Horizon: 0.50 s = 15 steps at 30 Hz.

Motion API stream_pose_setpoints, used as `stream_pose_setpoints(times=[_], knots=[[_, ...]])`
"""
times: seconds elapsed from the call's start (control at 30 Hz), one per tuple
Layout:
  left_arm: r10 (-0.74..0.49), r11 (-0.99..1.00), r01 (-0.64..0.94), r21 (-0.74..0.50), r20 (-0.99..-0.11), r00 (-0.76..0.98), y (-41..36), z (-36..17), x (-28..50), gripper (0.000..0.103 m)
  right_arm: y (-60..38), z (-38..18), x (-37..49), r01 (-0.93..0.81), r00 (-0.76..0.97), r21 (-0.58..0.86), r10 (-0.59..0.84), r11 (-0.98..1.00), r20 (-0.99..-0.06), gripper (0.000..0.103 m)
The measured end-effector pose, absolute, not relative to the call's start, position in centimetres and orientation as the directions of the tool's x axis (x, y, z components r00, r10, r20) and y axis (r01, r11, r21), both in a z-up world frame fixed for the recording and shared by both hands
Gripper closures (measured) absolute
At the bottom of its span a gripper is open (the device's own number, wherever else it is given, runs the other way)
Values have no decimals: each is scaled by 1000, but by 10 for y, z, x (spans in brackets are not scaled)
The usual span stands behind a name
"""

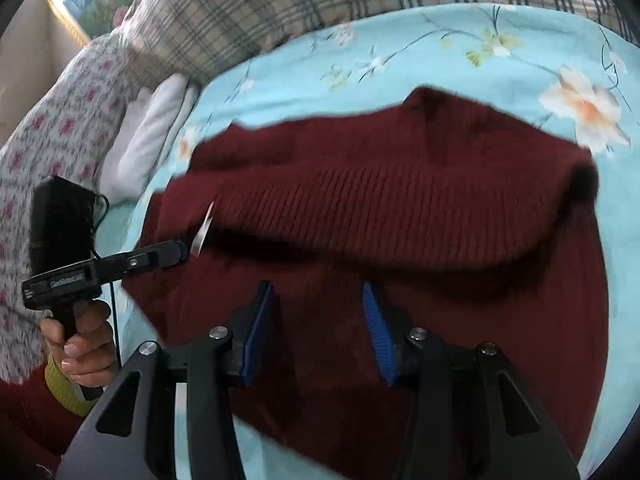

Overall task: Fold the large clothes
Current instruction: 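Lay the hem over the sweater body with both grippers and release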

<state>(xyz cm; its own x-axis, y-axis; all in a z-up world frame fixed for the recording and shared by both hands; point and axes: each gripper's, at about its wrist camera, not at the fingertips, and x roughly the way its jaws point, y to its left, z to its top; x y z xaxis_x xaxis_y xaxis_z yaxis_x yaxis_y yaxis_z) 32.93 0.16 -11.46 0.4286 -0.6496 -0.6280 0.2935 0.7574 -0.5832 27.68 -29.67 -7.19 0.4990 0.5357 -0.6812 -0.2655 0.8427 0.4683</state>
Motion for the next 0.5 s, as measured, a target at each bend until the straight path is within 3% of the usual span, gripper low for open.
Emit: stream_pose_setpoints(times=[0.2, 0.27, 0.5], knots=[[-613, 768, 219, -602, -590, 526, 37, -106, 379, 87, -351, -72, 323, -58, 626, 477, 404, 877, -667, 57], [-533, 817, 170, -552, -608, 588, 48, -100, 389, 75, -367, -78, 334, -1, 644, 521, 400, 853, -653, 57], [-438, 826, 38, -562, -599, 670, 90, -101, 403, 72, -380, -81, 329, 41, 681, 554, 383, 831, -625, 56]])
